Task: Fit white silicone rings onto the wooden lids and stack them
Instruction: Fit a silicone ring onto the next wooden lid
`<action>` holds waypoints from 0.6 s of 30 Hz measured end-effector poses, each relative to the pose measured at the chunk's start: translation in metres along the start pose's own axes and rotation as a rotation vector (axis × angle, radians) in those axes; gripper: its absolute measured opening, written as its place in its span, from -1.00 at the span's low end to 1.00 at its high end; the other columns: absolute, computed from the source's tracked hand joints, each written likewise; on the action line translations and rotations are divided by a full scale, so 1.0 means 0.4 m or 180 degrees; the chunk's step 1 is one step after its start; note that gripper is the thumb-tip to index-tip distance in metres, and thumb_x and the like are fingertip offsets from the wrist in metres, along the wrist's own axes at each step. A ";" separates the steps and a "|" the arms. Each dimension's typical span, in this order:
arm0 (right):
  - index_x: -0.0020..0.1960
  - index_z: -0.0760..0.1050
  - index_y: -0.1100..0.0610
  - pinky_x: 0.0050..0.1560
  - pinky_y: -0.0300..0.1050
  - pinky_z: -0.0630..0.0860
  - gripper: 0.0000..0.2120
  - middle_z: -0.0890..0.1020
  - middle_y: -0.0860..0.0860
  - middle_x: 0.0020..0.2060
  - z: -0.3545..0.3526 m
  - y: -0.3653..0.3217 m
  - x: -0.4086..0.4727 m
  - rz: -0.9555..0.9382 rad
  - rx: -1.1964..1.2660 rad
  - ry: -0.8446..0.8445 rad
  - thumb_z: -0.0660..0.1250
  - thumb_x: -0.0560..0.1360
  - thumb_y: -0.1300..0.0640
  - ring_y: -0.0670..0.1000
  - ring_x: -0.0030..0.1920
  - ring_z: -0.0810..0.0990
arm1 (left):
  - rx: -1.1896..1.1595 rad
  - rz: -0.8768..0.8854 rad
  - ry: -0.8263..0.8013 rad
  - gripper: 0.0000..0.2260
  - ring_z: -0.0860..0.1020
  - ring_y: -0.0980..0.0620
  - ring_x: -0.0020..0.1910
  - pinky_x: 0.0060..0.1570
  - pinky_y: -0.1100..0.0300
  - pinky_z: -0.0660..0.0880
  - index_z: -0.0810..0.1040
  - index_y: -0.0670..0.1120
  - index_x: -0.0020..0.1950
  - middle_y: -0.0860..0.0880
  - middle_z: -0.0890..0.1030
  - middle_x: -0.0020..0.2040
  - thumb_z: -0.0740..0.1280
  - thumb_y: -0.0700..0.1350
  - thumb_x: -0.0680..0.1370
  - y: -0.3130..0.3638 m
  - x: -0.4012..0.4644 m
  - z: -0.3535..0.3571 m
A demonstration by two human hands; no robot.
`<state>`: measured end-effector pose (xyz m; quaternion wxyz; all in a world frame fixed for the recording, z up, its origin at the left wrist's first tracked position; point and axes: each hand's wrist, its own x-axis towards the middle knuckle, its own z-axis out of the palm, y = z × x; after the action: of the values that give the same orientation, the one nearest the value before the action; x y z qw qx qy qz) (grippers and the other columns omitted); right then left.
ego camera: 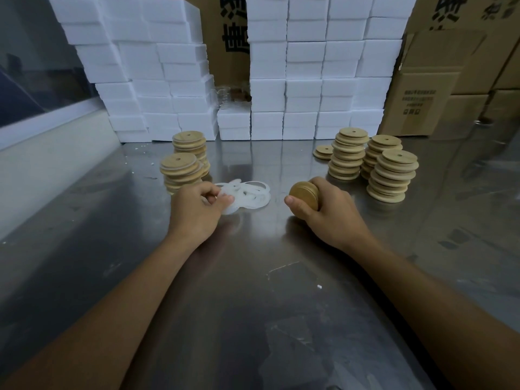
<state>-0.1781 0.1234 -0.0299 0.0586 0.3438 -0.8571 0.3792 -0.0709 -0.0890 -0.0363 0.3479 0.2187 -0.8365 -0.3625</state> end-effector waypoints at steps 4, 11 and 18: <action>0.11 0.43 0.06 -0.04 0.04 0.51 -0.75 0.59 -0.01 -0.09 0.003 0.002 0.002 0.0061 0.0297 0.0003 0.24 0.59 -0.11 0.09 -0.05 0.58 | -0.0137 0.0436 0.0170 -0.92 0.52 0.18 -0.29 -0.27 0.43 0.38 0.71 -0.09 -0.03 0.08 0.64 -0.24 0.42 -0.14 0.54 0.019 -0.008 -0.002; 0.21 0.37 -0.02 -0.21 -0.01 0.66 -0.79 0.57 0.10 0.12 0.001 -0.021 -0.007 0.0135 0.1249 0.0119 0.28 0.61 0.14 0.05 -0.27 0.70 | -0.2136 -0.0283 -0.0703 -0.94 0.51 0.10 -0.42 -0.48 0.29 0.42 0.65 -0.12 -0.06 0.02 0.65 -0.30 0.37 -0.18 0.54 0.088 -0.031 0.010; 0.11 0.55 0.03 -0.24 -0.02 0.66 -0.71 0.68 0.07 -0.03 0.021 -0.071 -0.019 0.0820 0.2881 -0.0207 0.27 0.55 0.38 0.07 -0.09 0.70 | -0.2277 -0.0324 -0.0969 -0.86 0.61 -0.02 -0.37 -0.44 0.24 0.50 0.66 -0.16 -0.12 -0.17 0.67 -0.24 0.46 -0.10 0.42 0.102 -0.053 0.043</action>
<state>-0.1530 0.1082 -0.0213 -0.1716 0.2374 -0.6427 0.7079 -0.0744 -0.0418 -0.0230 0.2557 0.0686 -0.6874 -0.6763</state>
